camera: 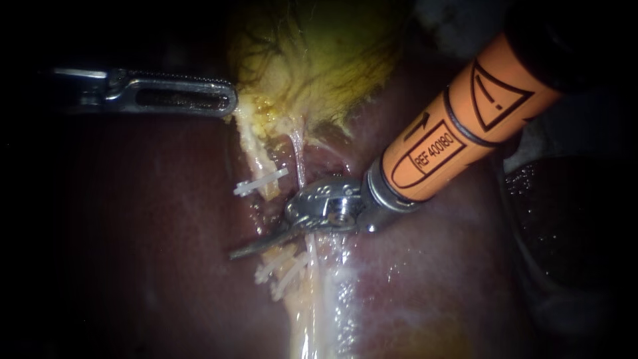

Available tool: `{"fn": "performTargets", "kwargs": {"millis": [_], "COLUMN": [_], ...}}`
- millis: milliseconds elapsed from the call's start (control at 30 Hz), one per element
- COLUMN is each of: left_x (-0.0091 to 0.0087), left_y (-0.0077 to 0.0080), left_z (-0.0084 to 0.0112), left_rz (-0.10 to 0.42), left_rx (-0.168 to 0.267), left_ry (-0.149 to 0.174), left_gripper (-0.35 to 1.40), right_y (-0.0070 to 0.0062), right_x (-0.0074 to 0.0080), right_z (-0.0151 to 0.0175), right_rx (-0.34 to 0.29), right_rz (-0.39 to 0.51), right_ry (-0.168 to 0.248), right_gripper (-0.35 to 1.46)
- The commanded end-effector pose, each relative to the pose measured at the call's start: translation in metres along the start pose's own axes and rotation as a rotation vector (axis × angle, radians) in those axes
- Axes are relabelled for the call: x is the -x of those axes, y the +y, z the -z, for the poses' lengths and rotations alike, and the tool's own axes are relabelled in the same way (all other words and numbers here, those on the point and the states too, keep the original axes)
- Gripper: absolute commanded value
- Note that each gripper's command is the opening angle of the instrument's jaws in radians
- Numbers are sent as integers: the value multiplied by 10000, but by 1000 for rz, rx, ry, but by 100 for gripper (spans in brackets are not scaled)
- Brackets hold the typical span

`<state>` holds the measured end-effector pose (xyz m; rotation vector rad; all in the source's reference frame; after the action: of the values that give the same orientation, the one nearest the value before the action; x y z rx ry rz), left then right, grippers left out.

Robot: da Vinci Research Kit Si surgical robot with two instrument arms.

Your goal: Go back from the cut left tube

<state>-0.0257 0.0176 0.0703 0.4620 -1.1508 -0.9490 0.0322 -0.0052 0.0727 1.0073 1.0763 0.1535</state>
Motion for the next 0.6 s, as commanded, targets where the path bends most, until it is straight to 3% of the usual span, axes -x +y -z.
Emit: {"fn": "performTargets", "kwargs": {"millis": [33,133,167,200,233,300,500,600], "left_x": [0,0,0,0,0,0,0,0], "left_y": [0,0,0,0,0,0,2,3], "left_z": [0,0,0,0,0,0,0,-1], "left_rz": [0,0,0,0,0,0,0,0], "left_rx": [0,0,0,0,0,0,-1,-1], "left_ry": [0,0,0,0,0,0,0,0], "left_gripper": [-35,-35,-35,-35,-35,-35,-35,-35], "right_y": [0,0,0,1,1,1,0,-7], "right_x": [0,-1,-3,-6,-8,-11,-10,-7], "right_z": [0,0,-1,-2,-2,-4,-4,1], "right_rx": [-1,-8,2,21,38,70,79,107], "right_rz": [1,-27,-51,-57,-65,-92,-112,-112], "right_ry": [3,30,48,67,78,94,100,116], "right_gripper": [-35,-35,-1,68,96,126,135,135]}}
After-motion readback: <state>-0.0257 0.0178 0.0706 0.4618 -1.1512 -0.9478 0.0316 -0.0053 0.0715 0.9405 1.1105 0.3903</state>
